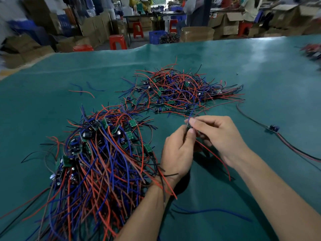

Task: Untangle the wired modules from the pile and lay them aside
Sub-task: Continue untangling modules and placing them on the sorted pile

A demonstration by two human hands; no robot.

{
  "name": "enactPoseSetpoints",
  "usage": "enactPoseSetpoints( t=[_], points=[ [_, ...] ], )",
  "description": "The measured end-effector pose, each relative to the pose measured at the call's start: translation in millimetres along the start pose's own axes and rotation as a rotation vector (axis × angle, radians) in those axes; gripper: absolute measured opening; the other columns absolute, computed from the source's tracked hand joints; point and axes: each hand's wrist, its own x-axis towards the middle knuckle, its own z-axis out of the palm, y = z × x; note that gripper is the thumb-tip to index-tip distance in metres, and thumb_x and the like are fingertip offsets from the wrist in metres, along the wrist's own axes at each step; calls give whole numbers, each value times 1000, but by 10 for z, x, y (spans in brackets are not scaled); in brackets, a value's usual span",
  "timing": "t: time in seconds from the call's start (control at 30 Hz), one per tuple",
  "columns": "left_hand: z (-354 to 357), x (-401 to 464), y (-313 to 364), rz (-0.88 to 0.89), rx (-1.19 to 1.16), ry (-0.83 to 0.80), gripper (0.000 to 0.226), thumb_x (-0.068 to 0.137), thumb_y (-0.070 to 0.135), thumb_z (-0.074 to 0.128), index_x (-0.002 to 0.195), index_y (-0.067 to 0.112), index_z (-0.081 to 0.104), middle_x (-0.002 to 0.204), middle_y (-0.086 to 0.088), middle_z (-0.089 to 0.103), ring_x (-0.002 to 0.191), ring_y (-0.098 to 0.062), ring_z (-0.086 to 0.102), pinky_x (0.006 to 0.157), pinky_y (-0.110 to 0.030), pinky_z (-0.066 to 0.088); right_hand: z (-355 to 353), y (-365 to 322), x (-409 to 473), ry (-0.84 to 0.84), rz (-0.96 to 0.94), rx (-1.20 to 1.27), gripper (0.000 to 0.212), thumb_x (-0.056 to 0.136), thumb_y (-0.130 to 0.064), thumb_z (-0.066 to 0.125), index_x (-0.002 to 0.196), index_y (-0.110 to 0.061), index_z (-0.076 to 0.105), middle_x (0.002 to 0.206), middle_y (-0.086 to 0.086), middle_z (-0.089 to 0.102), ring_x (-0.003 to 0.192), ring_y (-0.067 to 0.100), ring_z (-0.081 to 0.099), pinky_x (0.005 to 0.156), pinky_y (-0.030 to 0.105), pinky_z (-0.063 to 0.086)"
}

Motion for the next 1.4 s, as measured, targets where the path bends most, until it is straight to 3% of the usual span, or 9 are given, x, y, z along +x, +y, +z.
enactPoseSetpoints(
  t=[0.17, 0.27, 0.33, 0.47, 0.6, 0.7, 0.93, 1.27, 1.4],
  points=[
    [34, 12, -22, -35, -46, -18, 14, 84, 30, 59, 83, 17, 65, 60, 12, 61, 57, -8, 50, 59, -32, 46, -38, -61, 12, -28, 155, 180, 21, 65, -28, 82, 80, -15, 81, 79, 8, 71, 66, 20, 56, 55, 24, 39],
    [48, 30, -65, -87, -97, 16, 14, 86, 20, 66, 96, 10, 70, 73, 0, 75, 69, -29, 69, 70, -41, 57, -37, -43, 36, 58, 121, 169, 7, 73, -21, 82, 74, -15, 79, 69, 5, 63, 55, 13, 50, 44, 21, 36],
    [55, 42, -84, -94, -120, 37, 4, 91, 7, 67, 94, 8, 70, 78, -7, 77, 68, -21, 70, 73, -40, 58, -44, -13, 58, 113, 107, 150, 12, 83, -12, 79, 71, -14, 77, 66, 3, 62, 54, 11, 50, 42, 21, 37],
    [59, 46, -102, -80, -124, 36, 19, 95, 3, 62, 84, 16, 68, 63, -3, 70, 57, -10, 61, 61, -24, 49, -53, 15, 66, 141, 121, 134, 13, 89, -8, 74, 77, -12, 78, 71, 2, 65, 55, 11, 50, 43, 22, 38],
    [51, 51, -124, -48, -73, 58, 16, 96, 8, 62, 84, 9, 72, 57, 6, 58, 56, -10, 49, 58, -31, 45, -145, -4, 70, -3, 191, 206, 6, 84, -12, 76, 85, -11, 82, 83, -1, 72, 56, 8, 49, 46, 19, 38],
    [49, 54, -122, -19, -30, 54, 17, 95, 8, 63, 81, 10, 72, 66, -4, 66, 64, -11, 51, 64, -36, 48, -214, -15, 71, -15, 180, 177, 9, 76, -16, 78, 79, -9, 82, 78, -2, 71, 57, 8, 51, 46, 19, 38],
    [52, 48, -132, 4, 31, 12, 23, 88, 24, 57, 81, 8, 73, 71, -6, 71, 68, -21, 63, 69, -42, 53, -346, -8, 108, 249, -62, -180, 15, 84, -5, 80, 73, -15, 77, 64, 1, 71, 54, 10, 61, 46, 23, 50],
    [58, 26, -134, 33, 142, -22, 29, 88, 34, 53, 85, 13, 74, 75, -1, 72, 75, -22, 66, 71, -39, 53, -687, -87, 146, 696, -51, 274, 17, 88, 1, 75, 76, -6, 66, 65, 1, 65, 56, 9, 64, 67, 19, 58],
    [68, 36, -174, 47, 173, 54, 22, 93, 25, 56, 84, 12, 70, 64, 0, 65, 60, -17, 56, 60, -34, 44, -705, -123, 153, 888, -78, 391, 20, 93, 3, 69, 77, -8, 65, 74, 6, 64, 62, 10, 66, 77, 25, 61]
  ],
)
